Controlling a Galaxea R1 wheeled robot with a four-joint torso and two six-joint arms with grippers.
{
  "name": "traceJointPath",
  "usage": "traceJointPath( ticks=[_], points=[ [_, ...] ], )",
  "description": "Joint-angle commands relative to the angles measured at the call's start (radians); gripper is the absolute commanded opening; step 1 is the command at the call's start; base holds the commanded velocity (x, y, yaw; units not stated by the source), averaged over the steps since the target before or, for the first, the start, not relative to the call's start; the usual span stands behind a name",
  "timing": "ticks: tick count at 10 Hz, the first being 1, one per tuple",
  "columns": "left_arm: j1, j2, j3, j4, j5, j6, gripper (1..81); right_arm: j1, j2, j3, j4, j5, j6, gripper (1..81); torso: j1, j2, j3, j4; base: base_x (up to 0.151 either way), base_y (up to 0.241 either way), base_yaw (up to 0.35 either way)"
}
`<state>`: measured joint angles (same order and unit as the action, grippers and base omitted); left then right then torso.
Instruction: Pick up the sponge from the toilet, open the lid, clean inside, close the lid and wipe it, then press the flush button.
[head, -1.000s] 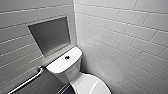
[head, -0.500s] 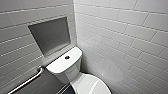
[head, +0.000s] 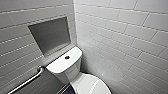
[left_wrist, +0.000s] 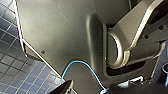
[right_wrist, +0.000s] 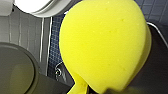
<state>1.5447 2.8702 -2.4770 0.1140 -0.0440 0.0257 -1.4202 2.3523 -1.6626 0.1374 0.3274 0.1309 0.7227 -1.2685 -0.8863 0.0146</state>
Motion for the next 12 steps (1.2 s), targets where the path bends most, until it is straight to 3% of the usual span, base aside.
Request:
traceJointPath(
  ticks=[1,3,5,7,11,12],
  points=[
    [0.012,0.008,-0.008,0.006,0.087,0.014,81.1,0.231,-0.216,0.166,0.094,-0.113,-0.002,1.0,0.0,0.0,0.0,0.0,0.0,0.0,0.0],
    [0.012,0.009,-0.013,0.003,0.108,0.014,81.1,0.405,-0.224,0.172,0.183,-0.248,-0.002,1.0,0.0,0.0,0.0,0.0,0.0,0.0,0.0],
    [0.015,0.012,-0.02,0.001,0.11,0.016,81.1,0.548,-0.191,0.135,0.226,-0.349,-0.002,1.0,0.0,0.0,0.0,0.0,0.0,0.0,0.0],
    [0.018,0.017,-0.02,0.004,0.11,0.017,81.1,0.646,-0.129,0.074,0.228,-0.45,0.0,1.0,0.0,0.0,0.0,0.0,0.0,0.0,0.0],
    [0.028,0.032,-0.02,0.006,0.11,0.034,81.1,0.809,-0.048,0.026,0.249,-0.535,0.001,1.0,0.0,0.0,-0.112,0.0,0.0,0.0,0.0],
    [0.032,0.032,-0.02,0.006,0.11,0.034,81.1,0.845,-0.02,0.006,0.249,-0.55,0.001,1.0,0.0,0.0,-0.069,0.0,0.0,0.0,0.0]
  ],
)
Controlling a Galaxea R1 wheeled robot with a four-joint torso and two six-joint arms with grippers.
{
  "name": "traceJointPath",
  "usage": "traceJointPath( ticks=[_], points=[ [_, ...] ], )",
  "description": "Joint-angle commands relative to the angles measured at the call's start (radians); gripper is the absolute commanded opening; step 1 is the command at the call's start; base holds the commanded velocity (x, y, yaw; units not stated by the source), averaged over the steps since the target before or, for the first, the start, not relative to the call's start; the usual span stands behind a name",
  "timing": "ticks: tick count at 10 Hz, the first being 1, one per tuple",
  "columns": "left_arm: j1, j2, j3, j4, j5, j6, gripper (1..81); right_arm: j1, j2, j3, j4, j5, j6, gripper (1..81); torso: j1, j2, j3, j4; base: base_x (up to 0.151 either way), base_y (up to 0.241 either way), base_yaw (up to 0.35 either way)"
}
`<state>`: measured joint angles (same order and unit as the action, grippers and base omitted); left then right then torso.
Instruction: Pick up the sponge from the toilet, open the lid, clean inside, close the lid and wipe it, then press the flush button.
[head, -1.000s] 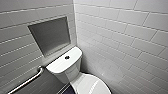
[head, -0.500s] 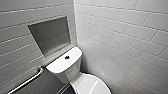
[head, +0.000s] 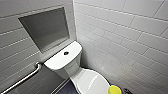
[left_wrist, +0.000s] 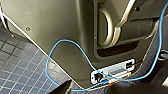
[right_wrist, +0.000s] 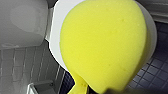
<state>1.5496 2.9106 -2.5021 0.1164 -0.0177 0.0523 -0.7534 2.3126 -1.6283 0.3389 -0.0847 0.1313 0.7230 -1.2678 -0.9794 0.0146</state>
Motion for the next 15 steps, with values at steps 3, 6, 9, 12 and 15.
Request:
traceJointPath(
  ticks=[3,6,9,12,15],
  points=[
    [0.031,-0.01,0.005,0.003,0.084,0.007,81.1,0.286,0.125,-0.137,0.046,-0.197,0.031,1.0,0.0,0.0,-0.012,0.0,0.0,0.0,0.0],
    [0.033,-0.008,0.005,0.003,0.084,0.007,81.1,0.372,0.247,-0.274,0.048,-0.262,0.033,1.0,0.067,-0.102,-0.011,0.0,0.0,0.0,0.0],
    [0.033,-0.004,0.005,0.003,0.084,0.007,81.1,0.392,0.329,-0.356,0.046,-0.27,0.033,1.0,0.117,-0.182,-0.054,0.0,0.0,0.0,0.0],
    [0.033,-0.002,0.005,0.003,0.084,0.007,81.1,0.416,0.372,-0.367,0.048,-0.268,0.033,1.0,0.171,-0.27,-0.052,0.0,0.0,0.0,0.0],
    [0.034,0.003,0.005,0.005,0.091,0.015,81.1,0.455,0.476,-0.472,0.045,-0.25,0.074,1.0,0.153,-0.245,-0.092,0.0,0.0,0.0,0.0]
  ],
)
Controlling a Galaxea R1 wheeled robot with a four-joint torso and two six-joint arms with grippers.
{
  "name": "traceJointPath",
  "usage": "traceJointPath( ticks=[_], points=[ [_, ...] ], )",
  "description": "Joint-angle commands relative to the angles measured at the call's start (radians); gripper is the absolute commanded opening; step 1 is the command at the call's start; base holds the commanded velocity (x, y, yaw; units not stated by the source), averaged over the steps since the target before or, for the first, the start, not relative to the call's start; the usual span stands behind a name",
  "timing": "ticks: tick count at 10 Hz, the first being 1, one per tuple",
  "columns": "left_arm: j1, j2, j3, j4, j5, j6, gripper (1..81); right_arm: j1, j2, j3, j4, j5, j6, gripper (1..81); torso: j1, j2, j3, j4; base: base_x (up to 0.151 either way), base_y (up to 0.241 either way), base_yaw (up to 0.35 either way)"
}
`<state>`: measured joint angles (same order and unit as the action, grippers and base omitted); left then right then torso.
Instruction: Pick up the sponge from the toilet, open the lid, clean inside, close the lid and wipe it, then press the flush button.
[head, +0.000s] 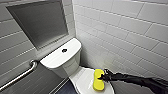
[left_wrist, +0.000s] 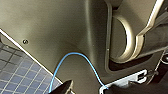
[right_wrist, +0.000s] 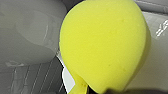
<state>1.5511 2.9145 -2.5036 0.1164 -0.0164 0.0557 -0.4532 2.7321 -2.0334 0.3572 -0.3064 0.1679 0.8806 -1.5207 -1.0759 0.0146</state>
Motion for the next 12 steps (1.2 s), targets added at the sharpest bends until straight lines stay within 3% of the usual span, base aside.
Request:
traceJointPath(
  ticks=[1,3,5,6,7,9,12],
  points=[
    [0.036,-0.001,0.006,0.003,0.09,0.013,81.1,0.162,0.109,-0.136,0.026,-0.026,0.039,1.0,-0.001,0.002,0.0,0.0,0.0,0.0,0.0],
    [0.037,0.003,0.006,0.003,0.09,0.012,81.1,0.185,0.263,-0.342,0.031,-0.028,0.042,1.0,0.001,0.0,-0.002,0.0,0.0,0.0,0.0],
    [0.045,0.003,0.005,0.002,0.09,0.012,81.1,0.19,0.321,-0.404,0.032,-0.031,0.053,1.0,0.001,0.0,-0.002,0.0,0.0,0.0,0.0],
    [0.045,0.005,0.003,0.002,0.09,0.012,81.1,0.199,0.313,-0.381,0.031,-0.028,0.053,1.0,0.001,0.0,-0.096,0.0,0.0,0.0,0.0],
    [0.045,0.005,0.003,0.003,0.09,0.013,81.1,0.208,0.304,-0.359,0.029,-0.026,0.053,1.0,0.001,0.0,-0.006,0.0,0.0,0.0,0.0],
    [0.047,0.005,0.003,0.002,0.09,0.012,81.1,0.21,0.304,-0.358,0.031,0.008,0.058,1.0,0.002,0.0,-0.026,0.0,0.0,0.0,0.0],
    [0.054,0.005,0.003,0.002,0.09,0.013,81.1,0.19,0.3,-0.384,0.031,0.038,0.131,1.0,0.002,0.0,-0.03,0.0,0.0,0.0,0.0]
  ],
)
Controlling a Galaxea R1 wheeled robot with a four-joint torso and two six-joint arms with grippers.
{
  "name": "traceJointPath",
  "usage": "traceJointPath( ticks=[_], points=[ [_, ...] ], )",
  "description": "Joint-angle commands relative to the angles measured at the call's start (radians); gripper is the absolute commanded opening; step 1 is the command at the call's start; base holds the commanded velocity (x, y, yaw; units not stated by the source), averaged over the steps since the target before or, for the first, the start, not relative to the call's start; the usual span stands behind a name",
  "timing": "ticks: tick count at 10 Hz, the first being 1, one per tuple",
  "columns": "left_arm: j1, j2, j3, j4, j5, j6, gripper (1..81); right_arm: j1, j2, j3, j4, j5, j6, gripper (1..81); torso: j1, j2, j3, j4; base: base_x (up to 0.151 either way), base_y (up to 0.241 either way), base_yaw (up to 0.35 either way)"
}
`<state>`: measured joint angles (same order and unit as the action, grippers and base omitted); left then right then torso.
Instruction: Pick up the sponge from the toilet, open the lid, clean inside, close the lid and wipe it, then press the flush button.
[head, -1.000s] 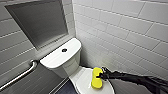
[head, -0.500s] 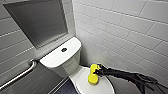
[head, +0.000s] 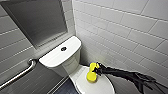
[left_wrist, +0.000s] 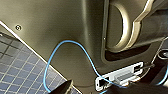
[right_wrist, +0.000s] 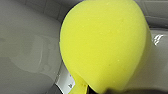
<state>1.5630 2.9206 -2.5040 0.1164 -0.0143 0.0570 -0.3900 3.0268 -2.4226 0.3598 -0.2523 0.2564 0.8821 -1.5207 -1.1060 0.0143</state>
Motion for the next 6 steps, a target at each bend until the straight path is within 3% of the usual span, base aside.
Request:
traceJointPath(
  ticks=[1,6],
  points=[
    [0.045,-0.001,0.004,0.0,0.088,0.01,81.1,0.095,-0.003,0.004,0.028,0.013,0.053,1.0,0.0,0.0,0.0,0.0,0.0,0.0,0.0],
    [0.047,-0.007,0.004,-0.007,0.111,0.012,81.1,-0.025,-0.116,0.092,0.03,0.16,0.179,1.0,0.0,0.0,0.0,0.0,0.0,0.0,0.0]
  ],
)
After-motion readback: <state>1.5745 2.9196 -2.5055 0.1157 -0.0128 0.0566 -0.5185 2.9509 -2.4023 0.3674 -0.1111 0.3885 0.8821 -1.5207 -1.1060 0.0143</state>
